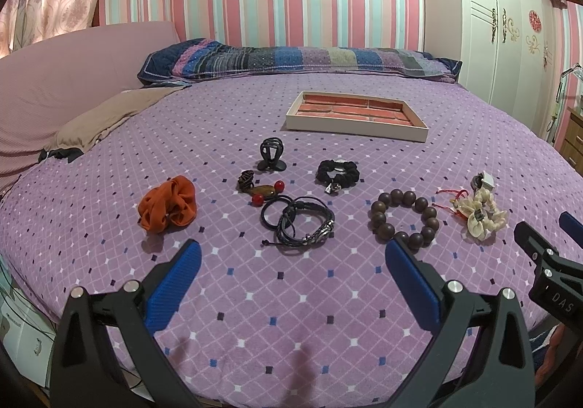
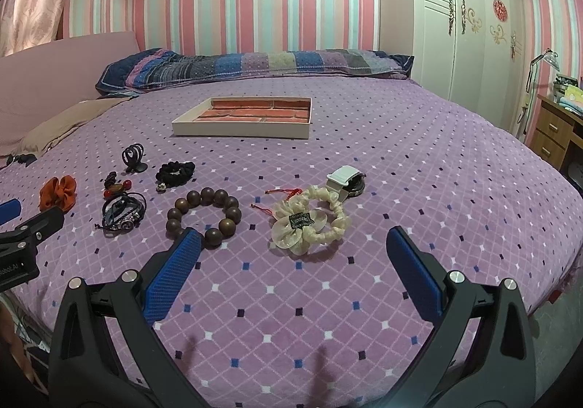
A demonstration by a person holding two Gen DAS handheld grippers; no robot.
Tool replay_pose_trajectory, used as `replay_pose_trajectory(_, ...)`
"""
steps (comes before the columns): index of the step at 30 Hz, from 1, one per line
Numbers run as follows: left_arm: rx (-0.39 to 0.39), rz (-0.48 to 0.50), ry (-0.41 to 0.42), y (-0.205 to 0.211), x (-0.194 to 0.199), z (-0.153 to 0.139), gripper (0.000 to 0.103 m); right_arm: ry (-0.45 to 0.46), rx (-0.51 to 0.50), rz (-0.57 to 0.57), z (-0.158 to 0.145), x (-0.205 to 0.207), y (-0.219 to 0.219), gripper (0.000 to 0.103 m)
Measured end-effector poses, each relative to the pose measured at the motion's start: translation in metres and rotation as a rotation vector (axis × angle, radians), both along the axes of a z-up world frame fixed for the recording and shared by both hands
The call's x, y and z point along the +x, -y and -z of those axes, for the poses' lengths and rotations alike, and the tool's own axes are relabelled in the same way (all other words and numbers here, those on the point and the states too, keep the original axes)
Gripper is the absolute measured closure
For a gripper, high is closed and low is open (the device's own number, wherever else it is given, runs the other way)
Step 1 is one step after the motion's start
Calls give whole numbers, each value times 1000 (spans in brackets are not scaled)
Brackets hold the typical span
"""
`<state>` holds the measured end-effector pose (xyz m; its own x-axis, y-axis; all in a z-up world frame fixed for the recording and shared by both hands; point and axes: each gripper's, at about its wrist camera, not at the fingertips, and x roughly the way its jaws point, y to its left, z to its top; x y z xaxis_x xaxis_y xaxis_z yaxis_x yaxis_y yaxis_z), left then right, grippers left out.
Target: Organize jewelry
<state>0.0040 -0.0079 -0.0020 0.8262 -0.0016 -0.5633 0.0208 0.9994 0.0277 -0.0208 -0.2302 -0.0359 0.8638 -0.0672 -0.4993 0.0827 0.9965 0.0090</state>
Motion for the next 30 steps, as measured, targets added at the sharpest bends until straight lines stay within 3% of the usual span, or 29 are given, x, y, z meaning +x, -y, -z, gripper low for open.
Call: replay_pose_trajectory(30,-37,12,-32,-8,12,4,4,-31,19,-1,8,16,5,4)
